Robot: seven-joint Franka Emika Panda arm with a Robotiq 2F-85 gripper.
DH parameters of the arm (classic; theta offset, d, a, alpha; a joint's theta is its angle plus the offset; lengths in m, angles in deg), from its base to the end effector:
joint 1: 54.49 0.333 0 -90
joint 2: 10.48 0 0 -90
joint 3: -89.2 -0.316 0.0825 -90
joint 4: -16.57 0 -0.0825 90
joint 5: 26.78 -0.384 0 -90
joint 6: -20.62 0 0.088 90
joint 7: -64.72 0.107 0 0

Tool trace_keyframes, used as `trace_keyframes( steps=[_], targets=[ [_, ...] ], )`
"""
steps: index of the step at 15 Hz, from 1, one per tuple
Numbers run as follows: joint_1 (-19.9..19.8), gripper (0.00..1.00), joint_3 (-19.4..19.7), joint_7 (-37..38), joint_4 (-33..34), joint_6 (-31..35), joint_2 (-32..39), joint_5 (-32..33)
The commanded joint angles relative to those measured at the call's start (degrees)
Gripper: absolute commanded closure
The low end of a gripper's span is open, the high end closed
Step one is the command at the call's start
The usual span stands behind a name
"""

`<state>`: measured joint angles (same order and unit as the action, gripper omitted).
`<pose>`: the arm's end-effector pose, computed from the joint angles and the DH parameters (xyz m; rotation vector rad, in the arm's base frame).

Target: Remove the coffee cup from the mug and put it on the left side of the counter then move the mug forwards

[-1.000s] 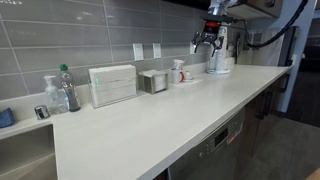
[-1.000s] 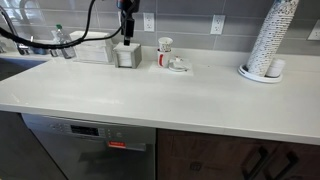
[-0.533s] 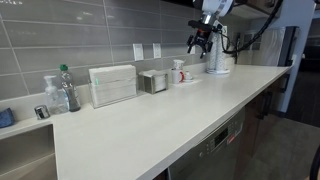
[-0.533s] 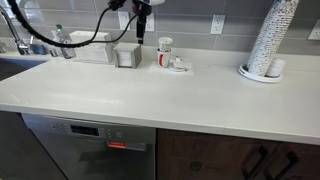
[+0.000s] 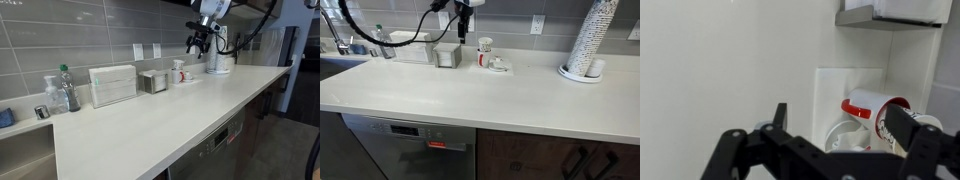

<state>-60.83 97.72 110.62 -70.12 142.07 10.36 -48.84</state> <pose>0.6769 -0.1468 0.4839 -2.2888 1.5751 -0.2200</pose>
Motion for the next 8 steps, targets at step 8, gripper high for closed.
trace_keyframes(
  steps=[8],
  targets=[
    [3.46, 0.00, 0.69, 33.67, 11.81, 8.84, 11.01, 3.56]
  ],
)
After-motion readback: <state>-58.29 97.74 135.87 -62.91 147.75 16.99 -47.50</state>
